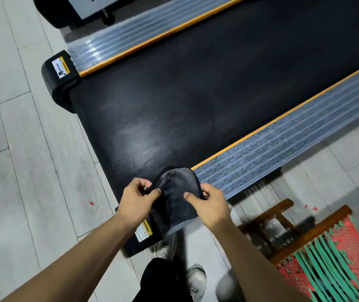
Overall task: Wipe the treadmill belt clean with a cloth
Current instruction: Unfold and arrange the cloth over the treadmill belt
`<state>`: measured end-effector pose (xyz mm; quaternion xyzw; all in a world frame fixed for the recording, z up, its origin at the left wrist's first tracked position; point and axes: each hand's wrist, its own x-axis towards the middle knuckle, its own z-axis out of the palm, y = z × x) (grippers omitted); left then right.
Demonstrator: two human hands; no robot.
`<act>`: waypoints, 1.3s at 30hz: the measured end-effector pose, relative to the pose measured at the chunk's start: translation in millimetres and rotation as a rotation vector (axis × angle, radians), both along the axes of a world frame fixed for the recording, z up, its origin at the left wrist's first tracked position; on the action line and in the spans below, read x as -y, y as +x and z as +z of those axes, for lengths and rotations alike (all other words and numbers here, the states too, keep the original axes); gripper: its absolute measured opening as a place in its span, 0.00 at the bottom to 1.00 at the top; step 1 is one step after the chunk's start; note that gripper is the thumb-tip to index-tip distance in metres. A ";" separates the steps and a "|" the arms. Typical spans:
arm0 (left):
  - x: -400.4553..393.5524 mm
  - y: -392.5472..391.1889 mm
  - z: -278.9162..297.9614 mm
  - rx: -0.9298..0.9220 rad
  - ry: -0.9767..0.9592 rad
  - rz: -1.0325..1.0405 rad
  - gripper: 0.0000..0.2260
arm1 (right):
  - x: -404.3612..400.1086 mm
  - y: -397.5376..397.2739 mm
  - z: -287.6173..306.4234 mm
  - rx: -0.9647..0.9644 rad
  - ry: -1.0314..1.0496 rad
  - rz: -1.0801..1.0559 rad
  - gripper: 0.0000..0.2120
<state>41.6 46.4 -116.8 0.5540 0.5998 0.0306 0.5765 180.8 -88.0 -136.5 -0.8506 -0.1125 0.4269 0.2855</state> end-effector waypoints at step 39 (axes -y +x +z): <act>-50.6 173.3 523.2 0.589 0.358 -0.274 0.10 | -26.1 187.2 542.9 0.272 0.610 -0.093 0.06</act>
